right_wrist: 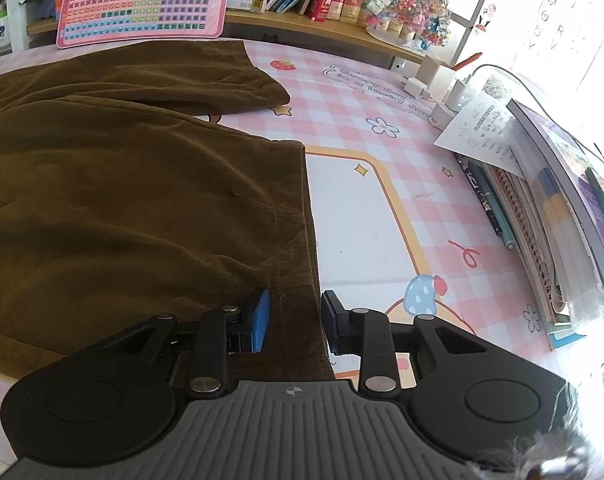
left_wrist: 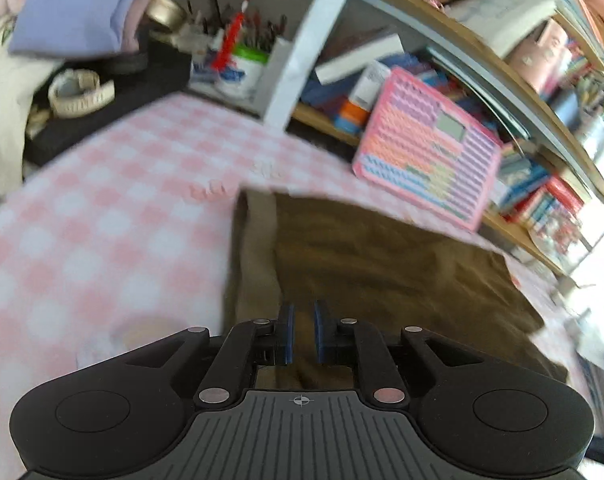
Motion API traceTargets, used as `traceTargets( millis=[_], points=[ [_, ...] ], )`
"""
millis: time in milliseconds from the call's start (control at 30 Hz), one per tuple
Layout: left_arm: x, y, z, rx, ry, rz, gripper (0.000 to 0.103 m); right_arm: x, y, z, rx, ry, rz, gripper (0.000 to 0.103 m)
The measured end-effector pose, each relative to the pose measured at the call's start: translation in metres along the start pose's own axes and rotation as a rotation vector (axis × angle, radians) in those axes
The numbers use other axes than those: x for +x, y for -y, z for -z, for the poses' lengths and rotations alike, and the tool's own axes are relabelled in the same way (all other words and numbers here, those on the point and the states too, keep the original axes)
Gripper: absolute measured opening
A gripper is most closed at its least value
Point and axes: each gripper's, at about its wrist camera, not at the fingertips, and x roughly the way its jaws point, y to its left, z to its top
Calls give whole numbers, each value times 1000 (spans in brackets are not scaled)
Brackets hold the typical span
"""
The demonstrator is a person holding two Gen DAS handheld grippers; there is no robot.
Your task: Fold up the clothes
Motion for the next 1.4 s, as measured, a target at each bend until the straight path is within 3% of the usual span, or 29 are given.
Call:
traceTargets(
  millis=[133, 333, 433, 633, 967, 1400],
  points=[
    [3, -6, 23, -14, -53, -19, 13, 1, -1, 0, -5, 9, 6, 28],
    [11, -9, 32, -6, -60, 9, 13, 8, 10, -3, 22, 29, 25, 30],
    [10, -2, 31, 4, -62, -11, 14, 8, 16, -4, 72, 24, 1, 30],
    [-16, 17, 25, 66, -29, 19, 17, -25, 22, 9, 171, 70, -51, 32],
    [-38, 31, 35, 101, -42, 21, 17, -56, -2, 41, 240, 50, -144, 32],
    [-42, 73, 51, 289, -99, 24, 18, -77, -19, 41, 196, 74, -167, 37]
  ],
)
